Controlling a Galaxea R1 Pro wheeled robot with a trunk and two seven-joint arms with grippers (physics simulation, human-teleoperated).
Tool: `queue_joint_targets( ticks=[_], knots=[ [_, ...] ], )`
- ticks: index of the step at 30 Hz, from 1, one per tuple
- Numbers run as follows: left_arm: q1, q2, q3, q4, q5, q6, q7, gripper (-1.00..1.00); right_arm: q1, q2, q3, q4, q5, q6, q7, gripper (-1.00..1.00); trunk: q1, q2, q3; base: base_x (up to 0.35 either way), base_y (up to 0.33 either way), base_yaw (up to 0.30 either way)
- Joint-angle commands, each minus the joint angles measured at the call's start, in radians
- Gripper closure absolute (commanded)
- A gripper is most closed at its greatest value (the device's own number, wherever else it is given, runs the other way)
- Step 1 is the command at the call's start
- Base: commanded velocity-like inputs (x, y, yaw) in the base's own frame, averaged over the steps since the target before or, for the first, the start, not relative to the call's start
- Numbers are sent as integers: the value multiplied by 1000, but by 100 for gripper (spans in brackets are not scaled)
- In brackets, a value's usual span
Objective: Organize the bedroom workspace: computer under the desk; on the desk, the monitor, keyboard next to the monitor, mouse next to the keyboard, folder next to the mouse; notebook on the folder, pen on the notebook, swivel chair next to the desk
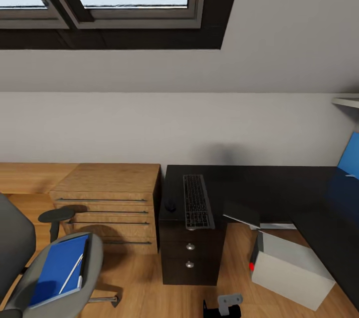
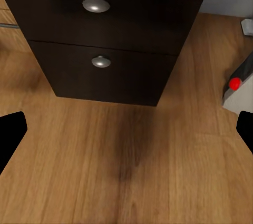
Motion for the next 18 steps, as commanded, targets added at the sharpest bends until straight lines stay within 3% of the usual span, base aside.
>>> queue_joint_targets(
  ticks=[1,7,18],
  knots=[
    [0,1,-9,-2,7,-2,7,-100,-1,1,9,2,-5,-3,-4,-100,4,-8,-4,0,0,0],
    [0,1,-9,-3,5,-8,4,-100,-1,1,9,2,-5,-3,-4,-100,27,-50,-23,0,0,0],
    [0,5,-9,-38,6,-6,1,-100,-1,1,9,2,-6,-2,-4,-100,27,-50,-23,0,0,0]
  ],
)
